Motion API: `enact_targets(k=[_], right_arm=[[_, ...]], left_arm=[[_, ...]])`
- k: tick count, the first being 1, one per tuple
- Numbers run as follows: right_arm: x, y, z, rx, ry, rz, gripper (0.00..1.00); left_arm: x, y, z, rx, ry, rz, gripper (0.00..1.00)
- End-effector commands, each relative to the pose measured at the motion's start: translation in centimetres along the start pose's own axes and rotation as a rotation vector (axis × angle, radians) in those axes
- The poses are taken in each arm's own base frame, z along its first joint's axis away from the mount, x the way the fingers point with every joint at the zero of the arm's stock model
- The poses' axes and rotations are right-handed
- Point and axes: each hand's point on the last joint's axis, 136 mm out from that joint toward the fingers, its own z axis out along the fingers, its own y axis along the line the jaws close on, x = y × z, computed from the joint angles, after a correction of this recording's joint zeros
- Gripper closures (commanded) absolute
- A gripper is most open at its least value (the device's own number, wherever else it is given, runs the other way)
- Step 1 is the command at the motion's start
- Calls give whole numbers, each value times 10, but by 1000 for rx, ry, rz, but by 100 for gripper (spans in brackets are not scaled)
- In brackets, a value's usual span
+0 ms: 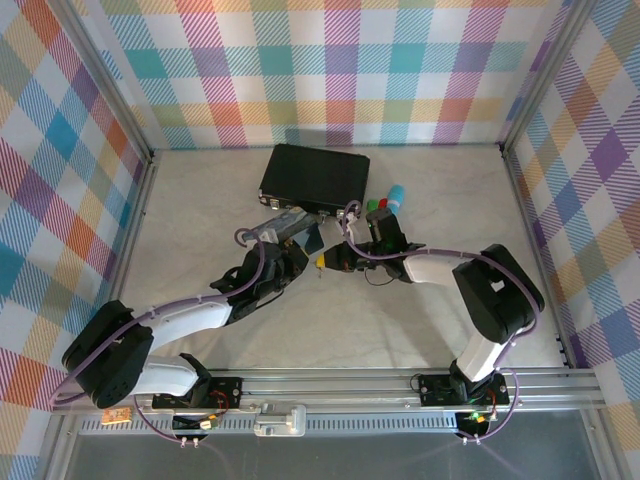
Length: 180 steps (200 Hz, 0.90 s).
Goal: Unlock a padlock with a key
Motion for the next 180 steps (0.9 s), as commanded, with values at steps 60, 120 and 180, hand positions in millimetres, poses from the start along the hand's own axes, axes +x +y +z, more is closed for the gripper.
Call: enact_targets(k=[60,120,180], right_arm=[[22,-47,21,99,-38,247,100],[33,-57,16,157,-31,262,100],[28,-54,2,213,-69,214,100]], left_arm=[[-11,89,4,-301,-170,12,100],[-2,101,18,-286,-156,38,100],[22,121,31,-189,-51,84,93]])
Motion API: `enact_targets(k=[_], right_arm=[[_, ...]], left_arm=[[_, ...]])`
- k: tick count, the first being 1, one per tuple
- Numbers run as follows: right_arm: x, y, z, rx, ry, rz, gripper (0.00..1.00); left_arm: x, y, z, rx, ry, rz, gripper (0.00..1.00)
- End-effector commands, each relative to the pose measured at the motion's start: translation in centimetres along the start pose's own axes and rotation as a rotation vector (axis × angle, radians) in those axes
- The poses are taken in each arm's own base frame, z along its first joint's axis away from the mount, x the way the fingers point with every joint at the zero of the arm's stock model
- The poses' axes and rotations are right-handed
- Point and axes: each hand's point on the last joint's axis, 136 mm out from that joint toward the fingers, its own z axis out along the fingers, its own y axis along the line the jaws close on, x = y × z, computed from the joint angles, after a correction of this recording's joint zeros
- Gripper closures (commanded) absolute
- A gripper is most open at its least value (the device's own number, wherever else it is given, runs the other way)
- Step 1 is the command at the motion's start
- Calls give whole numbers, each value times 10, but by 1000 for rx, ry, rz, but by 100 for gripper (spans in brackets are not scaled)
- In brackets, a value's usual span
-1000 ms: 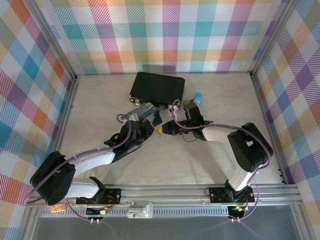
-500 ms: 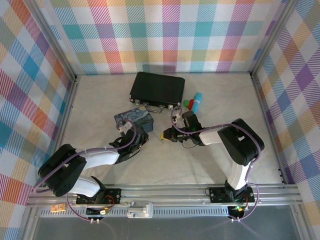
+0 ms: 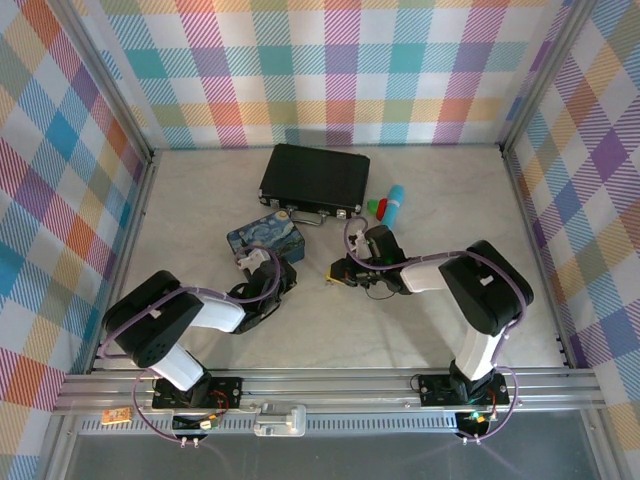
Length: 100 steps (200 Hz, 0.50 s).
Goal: Unlock a padlock with a key
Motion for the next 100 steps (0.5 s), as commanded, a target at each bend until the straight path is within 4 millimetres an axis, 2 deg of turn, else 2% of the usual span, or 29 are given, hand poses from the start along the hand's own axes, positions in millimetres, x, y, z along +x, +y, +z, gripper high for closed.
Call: enact_targets(k=[1,13,29,43,66,100], right_arm=[[1,1,-8,27,-22,-41,100],[0,2,-9,27,-28,-47,100],[-2,7,-10,19,-25,-56,100],[-3,12,-10,11,-22,-67,100],[-7,20,-14,1,-33,-87,100],[-8,21,-19,-1,-63,-88,100]], left_arm=[[22,26,2,-23,94,50,92],[22,33,2,-43,96,49,86],[19,38,1,-69,79,39,69],[14,43,-1,-104,56,32,60],[3,50,-6,-179,0,18,55],[-10,44,-13,-323,-89,105,53]])
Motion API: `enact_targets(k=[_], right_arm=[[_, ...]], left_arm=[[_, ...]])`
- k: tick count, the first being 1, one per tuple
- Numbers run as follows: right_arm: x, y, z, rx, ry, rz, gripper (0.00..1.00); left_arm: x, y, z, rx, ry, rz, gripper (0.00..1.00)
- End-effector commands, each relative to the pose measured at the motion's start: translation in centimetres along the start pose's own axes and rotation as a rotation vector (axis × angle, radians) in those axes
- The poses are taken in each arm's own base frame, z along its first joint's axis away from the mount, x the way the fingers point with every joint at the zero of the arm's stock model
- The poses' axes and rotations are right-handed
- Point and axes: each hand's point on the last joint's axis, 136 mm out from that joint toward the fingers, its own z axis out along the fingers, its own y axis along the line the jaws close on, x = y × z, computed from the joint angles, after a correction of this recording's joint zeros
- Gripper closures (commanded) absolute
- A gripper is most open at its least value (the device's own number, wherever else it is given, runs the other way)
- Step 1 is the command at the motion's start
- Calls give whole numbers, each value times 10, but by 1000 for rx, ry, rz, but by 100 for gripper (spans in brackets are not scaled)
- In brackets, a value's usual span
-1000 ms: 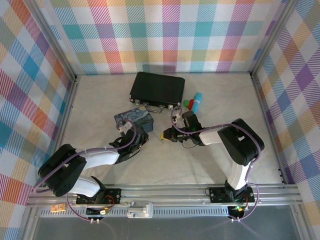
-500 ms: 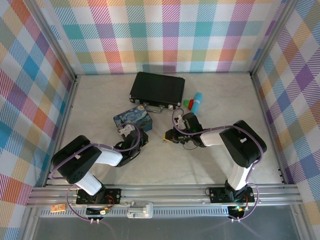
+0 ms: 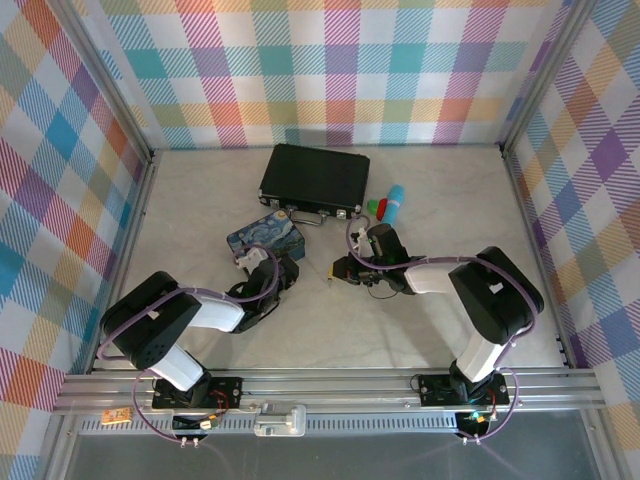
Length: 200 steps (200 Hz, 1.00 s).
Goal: Unlock a padlock with a key
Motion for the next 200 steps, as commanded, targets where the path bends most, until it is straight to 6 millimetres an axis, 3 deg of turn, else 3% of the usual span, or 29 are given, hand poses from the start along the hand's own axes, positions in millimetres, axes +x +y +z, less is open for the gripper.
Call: enact_targets(k=[1,27,72,92,108,151,186,200], right_arm=[[-6,14,-8,-23,-38,-43,100],[-3,12,-9,-26,-44,-36,100],[-3,15,-10,-34,-34,-42,100],[-2,13,-9,-32,-34,-37,100],[-2,12,-9,-33,-34,-33,100],[-2,10,-8,-21,-32,-30,100],[-3,11,-7,-21,-28,-30,100],[-2,12,-6,-26,-18,-32,100]], left_arm=[[-3,44,-8,-272,-57,110,53],[-1,31,-1,-289,-90,125,53],[8,36,10,-322,-86,168,55],[8,38,9,-335,-89,170,62],[7,40,10,-345,-88,163,74],[8,50,11,-320,-69,113,85],[4,41,3,-274,-39,101,100],[1,30,-2,-220,-19,66,100]])
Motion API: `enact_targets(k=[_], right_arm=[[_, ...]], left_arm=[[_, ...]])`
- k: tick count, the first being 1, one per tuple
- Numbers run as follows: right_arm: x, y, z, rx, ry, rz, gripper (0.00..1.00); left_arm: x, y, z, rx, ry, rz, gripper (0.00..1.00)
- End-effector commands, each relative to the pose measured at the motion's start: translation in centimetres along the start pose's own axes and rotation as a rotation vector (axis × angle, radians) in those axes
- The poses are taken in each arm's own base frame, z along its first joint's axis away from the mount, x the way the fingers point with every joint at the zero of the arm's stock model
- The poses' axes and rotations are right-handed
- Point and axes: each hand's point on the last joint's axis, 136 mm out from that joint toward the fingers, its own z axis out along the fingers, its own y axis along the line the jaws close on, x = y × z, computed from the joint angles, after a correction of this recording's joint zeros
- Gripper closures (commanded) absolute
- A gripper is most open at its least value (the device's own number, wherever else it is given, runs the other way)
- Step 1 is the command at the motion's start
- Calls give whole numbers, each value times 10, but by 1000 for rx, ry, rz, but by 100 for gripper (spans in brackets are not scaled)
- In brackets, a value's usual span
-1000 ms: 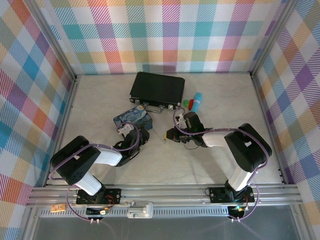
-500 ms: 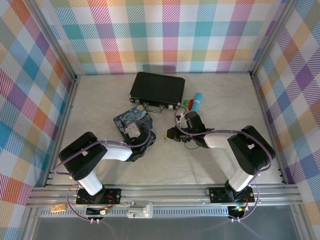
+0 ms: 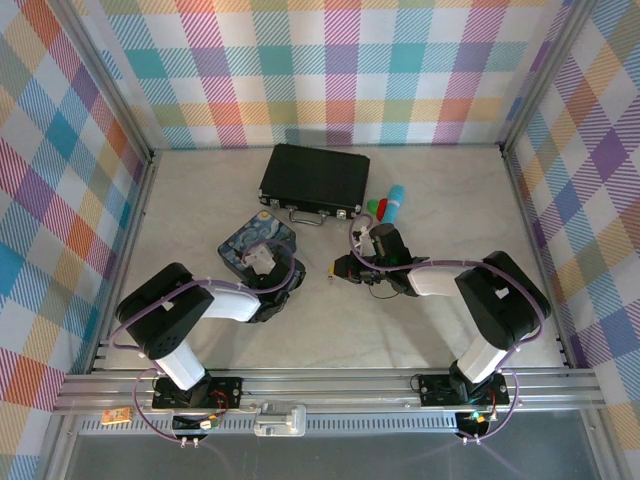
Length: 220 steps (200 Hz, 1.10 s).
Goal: Unlock a padlock with a key
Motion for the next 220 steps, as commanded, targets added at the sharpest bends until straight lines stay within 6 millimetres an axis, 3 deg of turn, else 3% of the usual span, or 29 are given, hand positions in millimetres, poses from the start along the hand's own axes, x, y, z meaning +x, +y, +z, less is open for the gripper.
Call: enact_targets(k=[1,48,102,152,220], right_arm=[[-1,6,1,-19,7,-16,100],[-3,17,4,-64,23,-19,100],[-9,34,4,-115,1,-18,100],[-4,60,6,-189,-23,-19,100],[-9,68,19,-229,-44,-12,100]], left_arm=[[7,19,-10,-22,82,15,100],[-16,-17,-43,177,118,-119,100],[-34,-23,-69,285,105,-257,100],[-38,-34,-69,357,117,-389,100],[-31,-51,-58,471,169,-543,100]])
